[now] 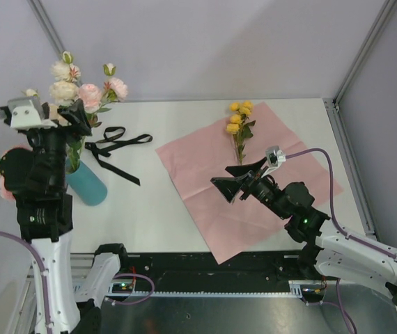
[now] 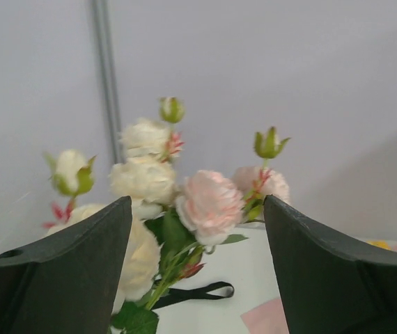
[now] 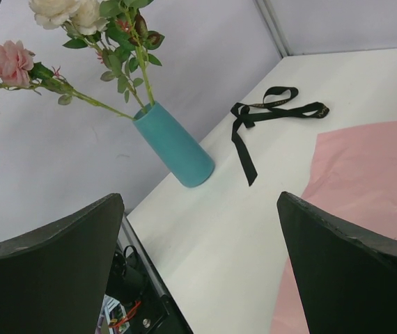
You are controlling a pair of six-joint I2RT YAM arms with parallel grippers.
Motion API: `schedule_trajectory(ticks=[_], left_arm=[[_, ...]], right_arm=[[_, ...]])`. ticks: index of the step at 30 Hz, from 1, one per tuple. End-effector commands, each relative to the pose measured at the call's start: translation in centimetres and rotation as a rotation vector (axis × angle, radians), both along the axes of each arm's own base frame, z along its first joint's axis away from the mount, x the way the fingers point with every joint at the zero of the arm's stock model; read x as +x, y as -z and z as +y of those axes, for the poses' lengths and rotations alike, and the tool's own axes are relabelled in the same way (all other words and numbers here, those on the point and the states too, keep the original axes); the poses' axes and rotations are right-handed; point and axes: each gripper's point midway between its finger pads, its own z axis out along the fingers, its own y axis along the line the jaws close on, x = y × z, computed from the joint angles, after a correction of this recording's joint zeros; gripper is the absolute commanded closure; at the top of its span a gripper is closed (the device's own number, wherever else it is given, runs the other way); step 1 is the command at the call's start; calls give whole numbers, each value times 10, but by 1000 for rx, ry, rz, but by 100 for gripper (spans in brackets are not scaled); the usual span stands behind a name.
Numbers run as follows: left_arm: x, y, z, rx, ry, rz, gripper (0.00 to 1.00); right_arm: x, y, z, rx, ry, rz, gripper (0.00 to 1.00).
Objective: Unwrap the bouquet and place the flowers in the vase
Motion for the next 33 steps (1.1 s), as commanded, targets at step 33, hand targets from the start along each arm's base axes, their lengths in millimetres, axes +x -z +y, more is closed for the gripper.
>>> schedule_trajectory(ticks=[33], left_arm=[[39,27,17,23,-72,171,25]], right_arm=[[41,16,-19,-59,183,107,1]])
